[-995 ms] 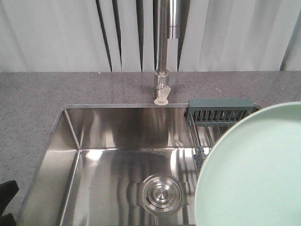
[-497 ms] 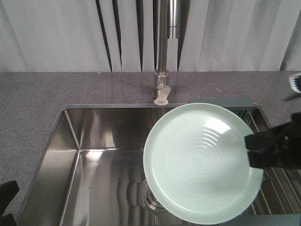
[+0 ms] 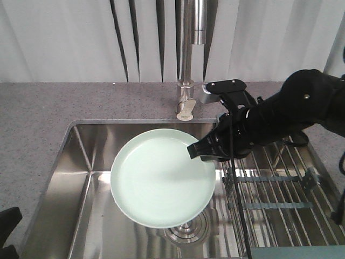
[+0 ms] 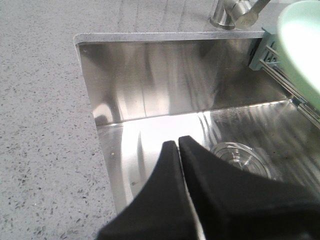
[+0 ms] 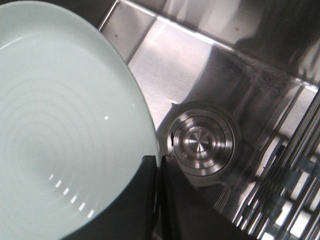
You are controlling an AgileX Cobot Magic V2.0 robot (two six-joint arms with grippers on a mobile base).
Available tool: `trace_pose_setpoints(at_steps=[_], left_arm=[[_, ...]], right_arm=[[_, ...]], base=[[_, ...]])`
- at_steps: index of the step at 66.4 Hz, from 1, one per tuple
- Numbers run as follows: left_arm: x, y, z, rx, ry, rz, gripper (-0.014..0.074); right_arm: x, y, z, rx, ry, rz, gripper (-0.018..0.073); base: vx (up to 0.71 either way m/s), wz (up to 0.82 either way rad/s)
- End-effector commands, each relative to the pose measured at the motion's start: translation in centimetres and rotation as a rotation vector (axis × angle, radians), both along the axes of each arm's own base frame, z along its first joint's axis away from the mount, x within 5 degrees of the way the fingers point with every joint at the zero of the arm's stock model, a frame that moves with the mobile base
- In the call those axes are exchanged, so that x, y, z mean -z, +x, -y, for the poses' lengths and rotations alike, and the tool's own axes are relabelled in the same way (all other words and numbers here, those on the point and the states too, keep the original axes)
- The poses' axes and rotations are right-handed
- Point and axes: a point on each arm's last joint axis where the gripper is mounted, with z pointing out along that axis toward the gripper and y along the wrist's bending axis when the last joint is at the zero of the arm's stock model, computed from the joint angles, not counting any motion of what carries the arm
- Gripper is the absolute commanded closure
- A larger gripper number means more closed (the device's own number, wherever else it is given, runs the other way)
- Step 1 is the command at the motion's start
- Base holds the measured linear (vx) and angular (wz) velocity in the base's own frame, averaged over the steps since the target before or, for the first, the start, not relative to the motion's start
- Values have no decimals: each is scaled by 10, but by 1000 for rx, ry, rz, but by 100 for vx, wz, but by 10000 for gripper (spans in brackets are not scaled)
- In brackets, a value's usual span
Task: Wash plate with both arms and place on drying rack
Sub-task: 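Move the plate in the right gripper over the sink basin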
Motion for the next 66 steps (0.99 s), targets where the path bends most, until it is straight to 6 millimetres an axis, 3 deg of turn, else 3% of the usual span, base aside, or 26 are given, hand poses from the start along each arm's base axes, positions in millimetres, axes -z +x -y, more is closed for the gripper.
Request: trace_pose_setpoints(at_steps=[1,8,16,23,31,40,48,57,66], left_arm=[[-8,3,-1,-9,-4,21,603],[-8,3,-1,-9,-4,21,603],[-8,3,-1,-9,-4,21,603],[-8,3,-1,-9,-4,21,603],[-8,3,-1,-9,-4,21,603],[-8,3,-1,-6,-4,20,603],[-8,3,0,-5,-5,20,603],[-8,3,0,-5,-5,20,603],[-8,3,0,-5,-5,20,603]], right_arm=[[-26,16,0,63,57,140,561],[-31,26,13,131,57,147,561],[-36,28,47,184,8,111,561],[-45,15,66,176,-49,63,561],[-70,-13,70,141,-66,70,561],[-93,-47,55,100,5,39,561],[-99,-58,31,59,49,60,561],[-90,-48,6,57,92,91,561],[-79,-23,-2,138,136,150,561]], base=[[0,0],[0,0],[0,0],[0,0],[0,0],[0,0],[0,0],[0,0],[0,0]])
